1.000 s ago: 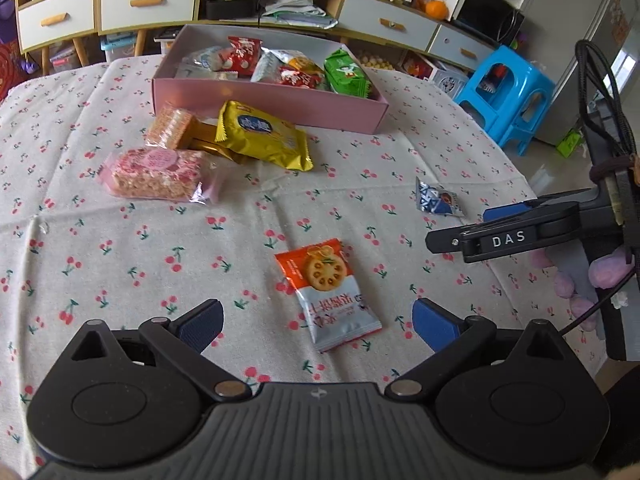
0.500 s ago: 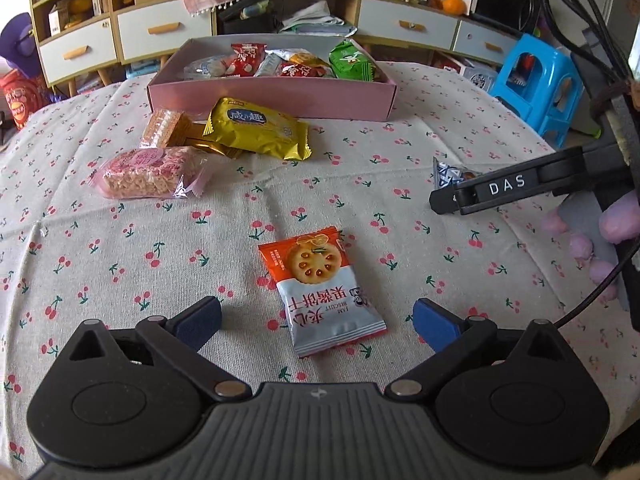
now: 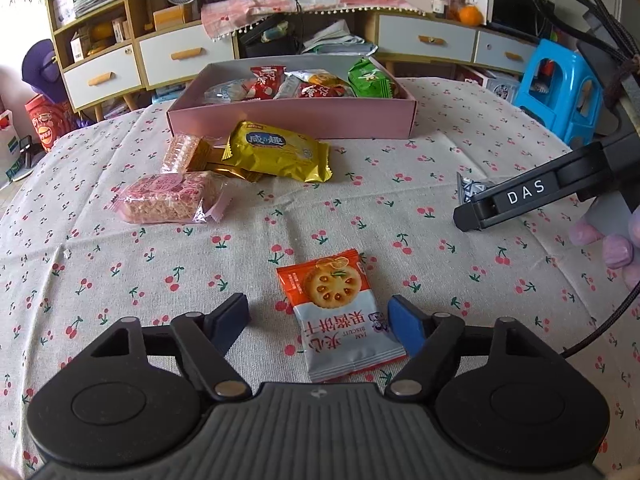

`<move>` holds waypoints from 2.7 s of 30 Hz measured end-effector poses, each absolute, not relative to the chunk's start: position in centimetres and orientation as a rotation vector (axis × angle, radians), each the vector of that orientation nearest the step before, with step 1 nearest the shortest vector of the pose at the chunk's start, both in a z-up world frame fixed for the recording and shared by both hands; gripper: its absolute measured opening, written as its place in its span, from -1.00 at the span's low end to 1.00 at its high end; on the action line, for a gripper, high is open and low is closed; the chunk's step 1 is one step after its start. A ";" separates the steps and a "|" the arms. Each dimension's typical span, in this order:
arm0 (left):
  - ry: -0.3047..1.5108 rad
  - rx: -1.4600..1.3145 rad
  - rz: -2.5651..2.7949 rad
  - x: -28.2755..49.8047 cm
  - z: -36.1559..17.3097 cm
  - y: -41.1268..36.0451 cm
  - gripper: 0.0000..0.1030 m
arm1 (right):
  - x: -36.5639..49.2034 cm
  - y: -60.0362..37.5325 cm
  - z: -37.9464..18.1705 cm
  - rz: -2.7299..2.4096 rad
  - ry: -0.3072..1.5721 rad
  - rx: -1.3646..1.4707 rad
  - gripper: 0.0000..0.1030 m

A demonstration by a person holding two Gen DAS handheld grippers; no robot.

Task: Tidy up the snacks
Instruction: 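Grasp the biscuit bag with the left gripper while the right grasps the truffle wrapper, then lift the biscuit bag with the left gripper while the right regrips the truffle wrapper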

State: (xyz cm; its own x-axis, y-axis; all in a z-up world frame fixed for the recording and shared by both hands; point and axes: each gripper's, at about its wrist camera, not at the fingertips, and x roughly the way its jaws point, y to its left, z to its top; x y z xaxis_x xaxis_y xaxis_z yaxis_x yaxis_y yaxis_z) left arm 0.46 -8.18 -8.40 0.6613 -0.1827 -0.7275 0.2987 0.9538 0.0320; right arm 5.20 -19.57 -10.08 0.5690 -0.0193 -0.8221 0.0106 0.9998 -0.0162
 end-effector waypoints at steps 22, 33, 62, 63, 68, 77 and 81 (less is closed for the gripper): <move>0.857 0.014 -0.304 1.8 -7.4 -4.8 -0.27 | 4.6 -15.7 -8.9 0.069 0.919 -0.076 -0.50; 0.915 -0.100 -0.273 2.8 -7.0 -2.8 -0.30 | 5.0 -14.7 -8.6 0.113 0.961 0.041 -0.70; 0.937 -0.163 -0.233 3.4 -6.5 -1.4 -0.30 | 4.3 -11.0 -8.2 0.247 0.927 -0.097 0.13; 0.937 -0.162 -0.233 3.5 -6.5 -1.4 -0.30 | 4.6 -10.8 -8.4 0.248 0.927 -0.124 0.13; 0.938 -0.148 -0.226 3.7 -6.6 -1.3 -0.30 | 5.7 -9.5 -9.1 0.275 0.902 -0.200 0.13; 0.947 -0.174 -0.203 4.1 -6.4 0.1 -0.30 | 6.5 -7.3 -8.9 0.303 0.900 -0.226 -0.53; 0.946 -0.192 -0.204 4.3 -5.9 0.5 -0.30 | 6.4 -6.8 -8.6 0.300 0.930 -0.203 -0.54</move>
